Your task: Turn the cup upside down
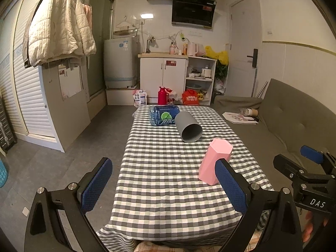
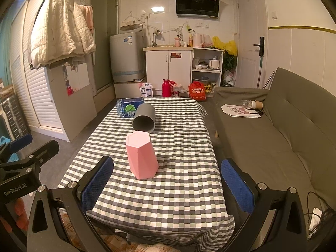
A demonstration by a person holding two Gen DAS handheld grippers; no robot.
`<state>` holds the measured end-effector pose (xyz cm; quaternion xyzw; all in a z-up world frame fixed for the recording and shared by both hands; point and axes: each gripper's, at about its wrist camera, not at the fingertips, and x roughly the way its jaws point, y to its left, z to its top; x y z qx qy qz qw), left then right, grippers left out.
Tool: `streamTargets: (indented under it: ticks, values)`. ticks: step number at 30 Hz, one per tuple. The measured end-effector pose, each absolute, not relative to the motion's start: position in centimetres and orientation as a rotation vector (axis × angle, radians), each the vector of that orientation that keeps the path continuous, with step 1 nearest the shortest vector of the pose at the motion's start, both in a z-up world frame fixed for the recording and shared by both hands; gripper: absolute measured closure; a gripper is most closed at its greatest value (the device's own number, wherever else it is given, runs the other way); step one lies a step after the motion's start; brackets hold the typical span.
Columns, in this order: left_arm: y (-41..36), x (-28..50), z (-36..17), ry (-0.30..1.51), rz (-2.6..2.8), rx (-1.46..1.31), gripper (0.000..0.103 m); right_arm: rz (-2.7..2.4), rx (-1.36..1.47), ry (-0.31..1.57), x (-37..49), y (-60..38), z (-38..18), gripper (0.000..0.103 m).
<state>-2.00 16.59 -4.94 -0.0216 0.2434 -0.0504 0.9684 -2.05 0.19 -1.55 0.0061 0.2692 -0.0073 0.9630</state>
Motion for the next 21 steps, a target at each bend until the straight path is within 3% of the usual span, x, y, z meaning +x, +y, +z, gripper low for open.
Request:
streamTargets:
  ticks: [21]
  values:
    - [16.67,-2.16,-5.01,0.497,-0.095,-0.047,0.002,-0.017,0.012,0.555,-1.95,0.19,-1.94,0.0]
